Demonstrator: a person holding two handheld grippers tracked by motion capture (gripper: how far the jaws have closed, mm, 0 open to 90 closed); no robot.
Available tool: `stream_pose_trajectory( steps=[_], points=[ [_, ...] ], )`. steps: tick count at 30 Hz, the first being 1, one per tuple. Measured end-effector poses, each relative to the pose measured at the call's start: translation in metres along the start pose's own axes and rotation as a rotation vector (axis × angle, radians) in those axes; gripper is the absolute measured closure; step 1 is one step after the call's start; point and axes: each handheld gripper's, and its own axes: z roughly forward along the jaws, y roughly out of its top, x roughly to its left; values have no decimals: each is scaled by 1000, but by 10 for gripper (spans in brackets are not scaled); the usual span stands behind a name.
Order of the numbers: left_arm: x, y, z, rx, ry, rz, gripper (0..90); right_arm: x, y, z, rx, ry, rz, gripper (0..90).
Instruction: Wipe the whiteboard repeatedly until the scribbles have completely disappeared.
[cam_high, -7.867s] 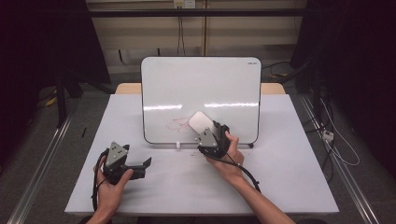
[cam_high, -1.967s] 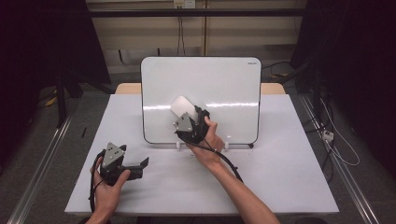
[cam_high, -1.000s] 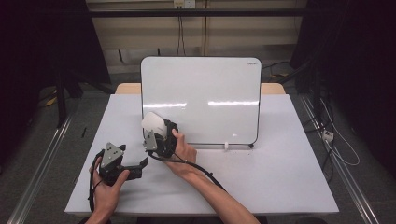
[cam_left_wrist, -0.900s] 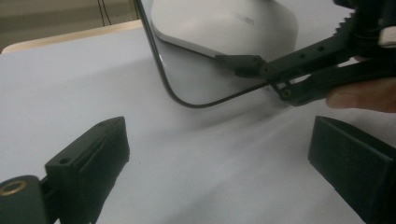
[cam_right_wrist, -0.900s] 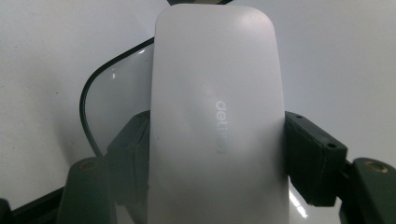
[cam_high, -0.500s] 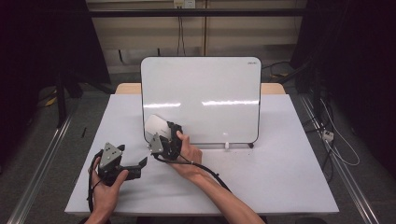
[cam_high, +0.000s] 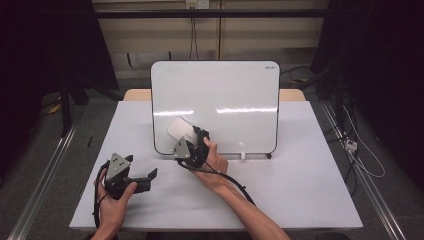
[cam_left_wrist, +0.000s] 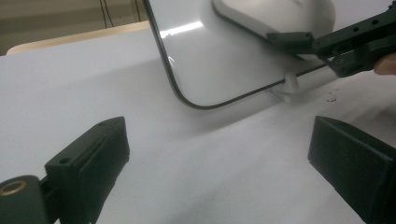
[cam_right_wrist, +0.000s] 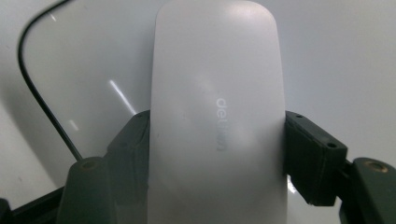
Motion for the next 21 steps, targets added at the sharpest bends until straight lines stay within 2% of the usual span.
stream_pose_trajectory(
  steps=[7, 12, 21],
  points=[
    [0, 0, 0, 1, 5, 0, 51, -24, -28, -11, 30, -26, 31, 312],
    [0, 0, 0, 3, 7, 1, 51, -42, -45, -18, 57, -42, 71, 312],
    [0, 0, 1, 6, 7, 0, 51, -72, -77, -32, 104, -70, 171, 312]
  ],
)
